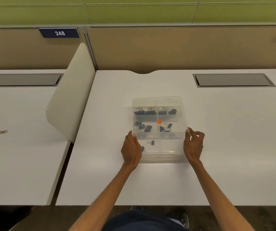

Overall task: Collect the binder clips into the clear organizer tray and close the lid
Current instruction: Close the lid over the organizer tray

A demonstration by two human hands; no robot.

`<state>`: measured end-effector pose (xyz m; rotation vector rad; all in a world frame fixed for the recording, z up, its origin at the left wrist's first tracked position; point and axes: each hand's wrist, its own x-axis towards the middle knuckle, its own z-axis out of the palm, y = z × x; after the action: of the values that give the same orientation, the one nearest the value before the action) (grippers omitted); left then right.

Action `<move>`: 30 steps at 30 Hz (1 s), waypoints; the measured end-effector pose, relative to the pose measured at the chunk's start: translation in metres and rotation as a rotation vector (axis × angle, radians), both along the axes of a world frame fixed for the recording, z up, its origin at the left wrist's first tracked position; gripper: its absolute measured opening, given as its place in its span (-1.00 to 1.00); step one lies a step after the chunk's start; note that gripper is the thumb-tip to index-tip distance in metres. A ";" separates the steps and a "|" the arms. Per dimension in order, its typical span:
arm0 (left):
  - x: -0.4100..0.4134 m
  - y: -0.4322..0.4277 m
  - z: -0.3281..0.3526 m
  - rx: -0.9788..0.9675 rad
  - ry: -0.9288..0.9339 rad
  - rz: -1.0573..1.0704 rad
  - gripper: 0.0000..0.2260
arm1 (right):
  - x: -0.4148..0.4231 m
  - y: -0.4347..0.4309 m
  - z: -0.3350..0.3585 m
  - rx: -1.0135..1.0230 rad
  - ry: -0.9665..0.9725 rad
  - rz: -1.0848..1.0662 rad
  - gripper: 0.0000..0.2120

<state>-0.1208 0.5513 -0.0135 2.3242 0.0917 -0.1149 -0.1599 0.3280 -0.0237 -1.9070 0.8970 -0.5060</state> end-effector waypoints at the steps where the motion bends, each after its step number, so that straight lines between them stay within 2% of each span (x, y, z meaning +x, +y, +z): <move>1: 0.000 0.000 0.000 -0.005 -0.027 0.016 -0.61 | 0.000 0.000 0.000 -0.014 0.008 -0.001 -0.62; 5: 0.001 -0.001 -0.005 0.010 -0.132 0.059 -0.76 | 0.001 -0.002 -0.002 -0.023 0.034 0.006 -0.60; 7: 0.002 -0.001 -0.006 0.019 -0.123 0.080 -0.81 | 0.001 -0.002 -0.005 -0.008 0.045 -0.042 -0.63; 11: 0.003 -0.001 -0.011 -0.046 -0.085 0.180 -0.78 | -0.004 0.008 -0.001 0.223 0.008 -0.245 -0.61; 14: 0.000 -0.002 -0.012 -0.149 -0.053 0.214 -0.74 | -0.010 0.017 -0.008 0.291 -0.039 -0.291 -0.63; 21: -0.034 0.011 -0.030 -0.319 0.021 0.168 -0.72 | -0.042 0.021 -0.023 0.176 -0.009 -0.113 -0.64; 24: -0.036 0.017 -0.030 -0.515 0.075 0.211 -0.64 | -0.053 0.015 -0.025 0.331 -0.046 -0.039 -0.61; 27: -0.033 0.019 -0.027 -0.611 0.103 0.215 -0.66 | -0.055 0.009 -0.019 0.536 -0.116 0.015 -0.64; 30: -0.028 0.021 -0.024 -0.628 0.103 0.166 -0.66 | -0.051 0.003 -0.019 0.545 -0.117 0.063 -0.60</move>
<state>-0.1484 0.5722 -0.0371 1.6760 0.2604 -0.1539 -0.2106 0.3313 -0.0427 -1.3903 0.7970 -0.2919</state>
